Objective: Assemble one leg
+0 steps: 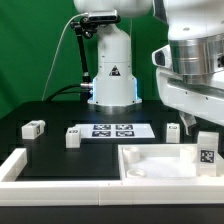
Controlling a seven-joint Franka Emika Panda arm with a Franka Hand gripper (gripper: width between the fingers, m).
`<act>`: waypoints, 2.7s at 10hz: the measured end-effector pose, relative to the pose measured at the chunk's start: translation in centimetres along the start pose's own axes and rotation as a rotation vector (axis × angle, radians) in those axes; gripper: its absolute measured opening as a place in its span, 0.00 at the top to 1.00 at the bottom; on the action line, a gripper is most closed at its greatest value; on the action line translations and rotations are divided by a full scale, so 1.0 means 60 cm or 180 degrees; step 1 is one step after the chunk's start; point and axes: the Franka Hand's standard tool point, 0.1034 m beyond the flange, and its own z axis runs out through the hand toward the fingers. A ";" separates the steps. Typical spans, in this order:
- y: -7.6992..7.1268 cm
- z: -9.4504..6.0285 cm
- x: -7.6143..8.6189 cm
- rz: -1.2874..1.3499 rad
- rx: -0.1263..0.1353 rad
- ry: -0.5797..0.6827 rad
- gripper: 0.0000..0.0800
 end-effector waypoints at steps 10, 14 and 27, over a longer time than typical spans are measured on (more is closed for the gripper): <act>0.015 0.011 0.044 -0.2250 0.0045 0.0315 0.21; 0.015 0.011 0.045 -0.2250 0.0045 0.0316 0.83; 0.018 0.011 0.046 -0.2194 0.0043 0.0314 0.45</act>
Offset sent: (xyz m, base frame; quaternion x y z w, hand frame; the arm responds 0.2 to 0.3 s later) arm -0.0080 -0.0073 -0.0048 0.0417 0.0162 -0.2706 0.9616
